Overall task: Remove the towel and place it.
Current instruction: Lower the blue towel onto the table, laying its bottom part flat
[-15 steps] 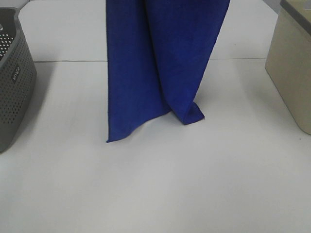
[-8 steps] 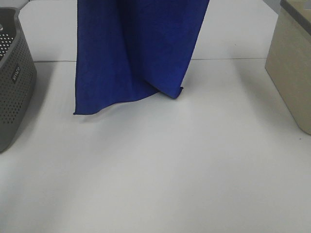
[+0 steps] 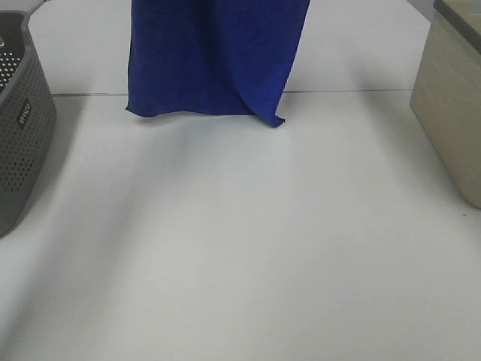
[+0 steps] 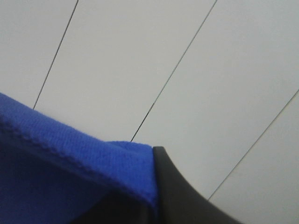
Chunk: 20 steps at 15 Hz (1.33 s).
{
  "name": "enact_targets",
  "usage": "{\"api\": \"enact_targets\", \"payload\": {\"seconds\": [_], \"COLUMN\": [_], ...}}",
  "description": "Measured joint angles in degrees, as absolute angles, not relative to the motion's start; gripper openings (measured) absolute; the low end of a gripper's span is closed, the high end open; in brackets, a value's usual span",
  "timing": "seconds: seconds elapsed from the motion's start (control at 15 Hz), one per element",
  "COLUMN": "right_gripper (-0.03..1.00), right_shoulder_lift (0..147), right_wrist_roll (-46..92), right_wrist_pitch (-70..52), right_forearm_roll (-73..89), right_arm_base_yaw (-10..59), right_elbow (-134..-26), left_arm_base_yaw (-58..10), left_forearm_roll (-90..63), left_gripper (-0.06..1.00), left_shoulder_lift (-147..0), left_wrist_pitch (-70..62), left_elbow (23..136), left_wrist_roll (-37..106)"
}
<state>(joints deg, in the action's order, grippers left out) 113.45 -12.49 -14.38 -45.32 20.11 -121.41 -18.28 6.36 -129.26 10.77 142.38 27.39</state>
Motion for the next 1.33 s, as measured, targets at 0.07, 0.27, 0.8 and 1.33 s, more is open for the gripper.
{"api": "enact_targets", "payload": {"seconds": [0.07,0.27,0.8,1.33], "right_gripper": [0.01,0.01,0.01,0.01], "right_shoulder_lift": [113.6,113.6,107.3,99.0], "right_wrist_roll": [-12.5,-12.1,13.2,14.8], "right_wrist_pitch": [-14.8,-20.3,-58.1,-69.7], "right_forearm_roll": [-45.1,-44.6,-7.7,2.6], "right_arm_base_yaw": [20.1,20.1,19.9,19.9], "right_elbow": [-121.8,-121.9,-121.9,-117.8], "left_arm_base_yaw": [-18.3,-18.3,-23.8,-23.8], "left_forearm_roll": [6.6,6.8,5.4,-6.4], "left_gripper": [0.0,0.0,0.0,0.0], "left_shoulder_lift": [-130.8,-132.0,-125.0,-120.2], "left_wrist_pitch": [8.1,0.4,-44.1,-69.7], "left_elbow": [145.5,147.7,147.8,146.1], "left_wrist_roll": [27.3,27.3,27.3,14.3]}}
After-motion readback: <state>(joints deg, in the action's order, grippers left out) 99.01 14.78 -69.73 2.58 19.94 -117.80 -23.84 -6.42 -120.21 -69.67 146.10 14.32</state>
